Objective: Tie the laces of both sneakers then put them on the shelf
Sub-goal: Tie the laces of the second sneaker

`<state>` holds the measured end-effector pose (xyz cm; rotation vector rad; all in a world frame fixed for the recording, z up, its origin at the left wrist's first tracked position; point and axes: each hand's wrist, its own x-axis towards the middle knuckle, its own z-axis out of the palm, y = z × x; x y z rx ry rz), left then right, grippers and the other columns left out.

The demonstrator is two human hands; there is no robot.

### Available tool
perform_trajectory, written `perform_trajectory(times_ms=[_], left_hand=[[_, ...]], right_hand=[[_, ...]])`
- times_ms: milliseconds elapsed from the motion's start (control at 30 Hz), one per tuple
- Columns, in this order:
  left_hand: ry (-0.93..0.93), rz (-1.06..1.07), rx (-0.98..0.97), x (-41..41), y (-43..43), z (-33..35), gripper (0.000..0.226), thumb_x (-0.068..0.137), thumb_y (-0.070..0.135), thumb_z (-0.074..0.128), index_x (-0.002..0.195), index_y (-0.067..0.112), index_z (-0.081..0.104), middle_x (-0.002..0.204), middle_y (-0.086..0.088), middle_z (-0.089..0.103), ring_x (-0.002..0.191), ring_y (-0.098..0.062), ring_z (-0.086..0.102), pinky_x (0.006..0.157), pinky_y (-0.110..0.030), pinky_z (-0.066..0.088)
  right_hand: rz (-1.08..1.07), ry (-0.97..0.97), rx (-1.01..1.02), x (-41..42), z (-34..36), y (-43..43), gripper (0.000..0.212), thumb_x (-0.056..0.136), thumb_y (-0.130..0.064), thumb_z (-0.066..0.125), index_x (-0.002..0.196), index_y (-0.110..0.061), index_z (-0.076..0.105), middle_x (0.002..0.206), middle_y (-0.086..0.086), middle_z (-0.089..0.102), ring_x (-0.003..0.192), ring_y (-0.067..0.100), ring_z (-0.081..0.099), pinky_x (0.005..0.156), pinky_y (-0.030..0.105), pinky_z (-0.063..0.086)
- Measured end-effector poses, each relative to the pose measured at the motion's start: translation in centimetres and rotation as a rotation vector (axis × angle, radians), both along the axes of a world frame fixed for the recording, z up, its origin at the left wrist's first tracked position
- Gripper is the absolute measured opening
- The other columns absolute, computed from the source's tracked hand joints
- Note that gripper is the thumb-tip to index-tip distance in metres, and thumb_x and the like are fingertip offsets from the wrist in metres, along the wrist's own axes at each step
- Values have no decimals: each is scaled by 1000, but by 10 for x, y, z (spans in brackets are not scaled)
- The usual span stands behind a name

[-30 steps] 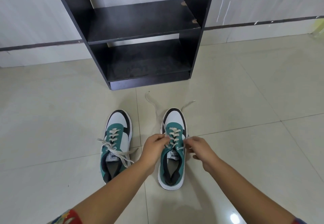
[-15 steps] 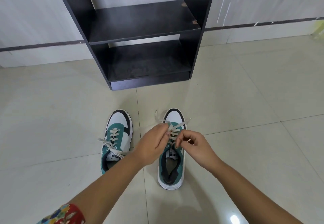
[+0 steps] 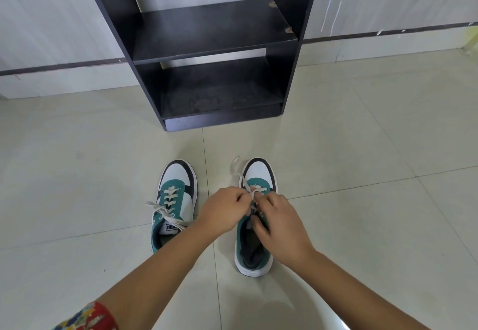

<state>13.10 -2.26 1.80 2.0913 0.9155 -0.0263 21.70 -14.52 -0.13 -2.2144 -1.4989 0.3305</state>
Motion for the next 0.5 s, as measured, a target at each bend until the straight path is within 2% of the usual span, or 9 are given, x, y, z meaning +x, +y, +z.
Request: perform_trajectory(times_ms=[67,133,233,267,333,367,433,467,500], left_hand=[[-61,2,-24,-2,-2,2,35,87,20,39,55,19,53,59,5,61,65,-18,57,68,-33,46],[-129,48,-38,-5,0,2,33,87,19,40,56,17,53,57,5,61,62,-18,57,65,-34,46],[-203,108,-33,-11,4,2,33,90,14,42,63,14,61,44,12,51,45,-5,41,53,-28,32],[-240,142,-21,-13,5,3,31,91,14,43,66,9,62,42,13,50,42,-5,39,51,-27,29],[-319,221,17,-16,6,1,33,92,17,46,61,7,54,41,7,44,42,-7,35,51,-27,27],[-336,244,41,-17,5,0,38,92,20,48,55,10,46,42,5,37,43,-8,31,52,-27,27],[-316,256,85,-17,3,-2,46,91,27,53,50,20,32,45,5,28,46,-11,27,52,-29,26],[-300,263,109,-18,2,-3,47,90,30,55,50,21,30,46,4,27,46,-13,27,51,-29,26],[-284,275,130,-18,2,-5,47,88,31,56,51,20,30,46,4,26,46,-14,27,51,-30,25]], right_hand=[[-70,191,10,4,0,1,28,88,-28,58,114,-19,61,97,0,55,95,20,51,78,25,43],[-145,391,52,9,3,4,5,85,-26,64,89,-23,65,94,-5,51,98,16,49,79,14,38],[-275,788,131,19,16,7,18,80,-15,65,64,-22,59,115,0,49,113,8,47,91,10,36],[-316,881,149,24,22,8,19,79,-17,61,61,-20,57,120,-1,49,113,2,47,89,10,37],[-360,914,142,36,38,7,23,85,-15,56,62,-14,58,118,-2,58,101,-8,52,81,8,39],[-356,899,128,43,45,7,24,89,-14,53,66,-10,61,110,-2,65,90,-9,56,78,8,40],[-295,893,93,54,55,6,32,94,-18,50,68,-2,61,73,-3,69,69,2,61,74,10,43],[-266,917,87,57,58,5,35,94,-21,50,65,-2,56,55,-4,60,59,9,58,72,16,45],[-263,947,79,61,61,4,37,94,-25,52,62,-5,52,45,-6,47,49,13,51,67,22,46]])
